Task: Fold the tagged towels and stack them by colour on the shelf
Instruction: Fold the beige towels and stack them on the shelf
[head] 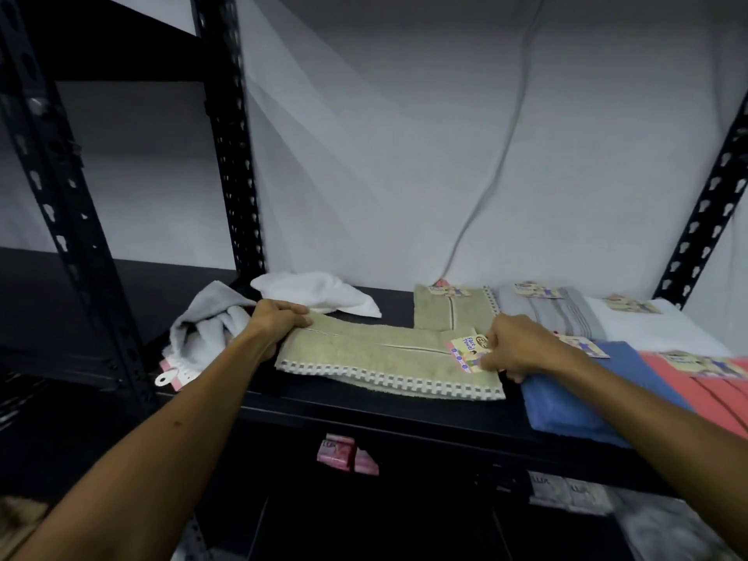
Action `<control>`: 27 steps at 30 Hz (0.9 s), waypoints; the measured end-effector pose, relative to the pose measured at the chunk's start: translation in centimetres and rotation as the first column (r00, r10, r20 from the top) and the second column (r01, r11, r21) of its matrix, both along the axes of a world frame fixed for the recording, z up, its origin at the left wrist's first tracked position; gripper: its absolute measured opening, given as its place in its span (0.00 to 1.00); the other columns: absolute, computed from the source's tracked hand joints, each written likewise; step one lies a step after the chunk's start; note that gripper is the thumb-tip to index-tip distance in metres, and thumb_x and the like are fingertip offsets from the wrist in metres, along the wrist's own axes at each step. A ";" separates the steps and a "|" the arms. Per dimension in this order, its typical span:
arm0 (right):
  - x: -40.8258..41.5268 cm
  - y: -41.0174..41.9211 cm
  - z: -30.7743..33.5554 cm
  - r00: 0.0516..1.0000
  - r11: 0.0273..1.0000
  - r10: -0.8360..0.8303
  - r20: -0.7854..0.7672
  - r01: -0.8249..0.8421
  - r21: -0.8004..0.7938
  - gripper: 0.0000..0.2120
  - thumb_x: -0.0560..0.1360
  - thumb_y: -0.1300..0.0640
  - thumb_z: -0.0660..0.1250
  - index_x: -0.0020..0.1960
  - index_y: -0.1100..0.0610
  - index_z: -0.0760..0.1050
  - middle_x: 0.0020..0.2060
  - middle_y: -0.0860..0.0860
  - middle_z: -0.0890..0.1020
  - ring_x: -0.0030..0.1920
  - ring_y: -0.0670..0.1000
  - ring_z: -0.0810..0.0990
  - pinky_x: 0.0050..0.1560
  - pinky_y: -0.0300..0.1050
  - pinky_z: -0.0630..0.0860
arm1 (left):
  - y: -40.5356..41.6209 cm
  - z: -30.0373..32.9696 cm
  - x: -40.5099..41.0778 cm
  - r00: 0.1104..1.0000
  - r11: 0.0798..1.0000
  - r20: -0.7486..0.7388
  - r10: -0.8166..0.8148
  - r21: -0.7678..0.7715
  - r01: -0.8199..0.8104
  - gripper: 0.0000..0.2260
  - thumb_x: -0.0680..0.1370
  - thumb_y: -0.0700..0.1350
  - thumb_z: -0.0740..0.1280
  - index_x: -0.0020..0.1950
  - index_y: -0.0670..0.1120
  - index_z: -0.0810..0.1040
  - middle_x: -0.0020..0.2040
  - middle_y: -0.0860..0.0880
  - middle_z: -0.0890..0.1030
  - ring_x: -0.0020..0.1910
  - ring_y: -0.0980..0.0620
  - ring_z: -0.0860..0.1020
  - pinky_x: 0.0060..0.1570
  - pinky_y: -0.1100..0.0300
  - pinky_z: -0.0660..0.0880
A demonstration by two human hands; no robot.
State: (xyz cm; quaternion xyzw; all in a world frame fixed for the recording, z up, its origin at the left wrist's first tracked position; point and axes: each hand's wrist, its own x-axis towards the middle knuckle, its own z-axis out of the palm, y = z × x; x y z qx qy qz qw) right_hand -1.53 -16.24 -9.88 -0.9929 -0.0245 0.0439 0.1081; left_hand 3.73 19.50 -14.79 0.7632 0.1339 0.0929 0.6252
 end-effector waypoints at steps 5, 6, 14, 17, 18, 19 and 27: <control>0.3 1.8 -0.7 0.972 0.942 0.159 0.173 -0.097 -0.321 0.10 0.75 0.47 0.66 0.45 0.54 0.74 0.46 0.52 0.76 0.51 0.57 0.76 0.45 0.46 0.71 | 0.1 -0.6 -0.3 1.000 0.990 0.013 0.007 0.143 -0.009 0.13 0.71 0.32 0.74 0.54 0.41 0.81 0.48 0.43 0.82 0.49 0.46 0.79 0.51 0.56 0.77; 0.7 2.1 -1.2 0.960 0.957 0.212 0.184 -0.165 -0.238 0.10 0.76 0.48 0.65 0.50 0.53 0.78 0.50 0.52 0.78 0.54 0.57 0.77 0.49 0.48 0.74 | 0.0 -0.6 -0.4 1.000 0.995 0.005 -0.008 0.101 0.007 0.14 0.72 0.31 0.73 0.55 0.41 0.81 0.48 0.44 0.82 0.50 0.46 0.79 0.50 0.57 0.76; 3.0 7.0 -5.4 0.810 0.813 0.582 0.067 -0.579 -0.060 0.25 0.80 0.36 0.52 0.76 0.38 0.57 0.79 0.47 0.53 0.79 0.50 0.47 0.76 0.53 0.47 | 0.3 0.8 -3.2 0.959 0.955 -0.024 -0.282 -0.104 0.278 0.30 0.73 0.29 0.70 0.70 0.52 0.72 0.56 0.34 0.81 0.51 0.44 0.81 0.43 0.60 0.80; 3.4 7.6 -6.5 0.814 0.810 0.581 -0.022 -0.581 -0.086 0.27 0.77 0.31 0.42 0.76 0.32 0.47 0.79 0.45 0.44 0.79 0.49 0.40 0.76 0.54 0.38 | 0.8 1.2 -4.9 0.956 0.957 -0.058 -0.288 -0.048 0.285 0.31 0.74 0.31 0.71 0.70 0.56 0.71 0.57 0.40 0.79 0.50 0.48 0.79 0.41 0.63 0.79; 3.5 7.6 -6.6 0.816 0.810 0.577 -0.035 -0.577 -0.103 0.28 0.76 0.30 0.40 0.76 0.31 0.45 0.79 0.45 0.42 0.78 0.49 0.38 0.75 0.54 0.36 | 1.1 1.4 -5.4 0.947 0.950 -0.083 -0.311 -0.049 0.308 0.31 0.74 0.32 0.72 0.70 0.58 0.71 0.57 0.42 0.79 0.50 0.48 0.79 0.43 0.60 0.79; 3.4 7.7 -6.7 0.818 0.810 0.573 -0.042 -0.574 -0.120 0.29 0.75 0.29 0.39 0.76 0.31 0.43 0.79 0.45 0.40 0.78 0.50 0.37 0.74 0.54 0.35 | 1.5 1.5 -5.8 0.931 0.939 -0.116 -0.345 -0.057 0.341 0.31 0.74 0.33 0.72 0.69 0.60 0.71 0.56 0.44 0.78 0.49 0.48 0.79 0.44 0.58 0.79; 3.0 8.0 -6.7 0.846 0.834 0.531 -0.048 -0.532 -0.147 0.32 0.71 0.26 0.38 0.74 0.29 0.41 0.79 0.46 0.39 0.78 0.53 0.37 0.75 0.56 0.35 | 2.0 1.7 -7.1 0.895 0.858 -0.277 -0.349 0.290 0.424 0.13 0.73 0.34 0.74 0.54 0.49 0.83 0.35 0.52 0.78 0.37 0.53 0.73 0.36 0.66 0.71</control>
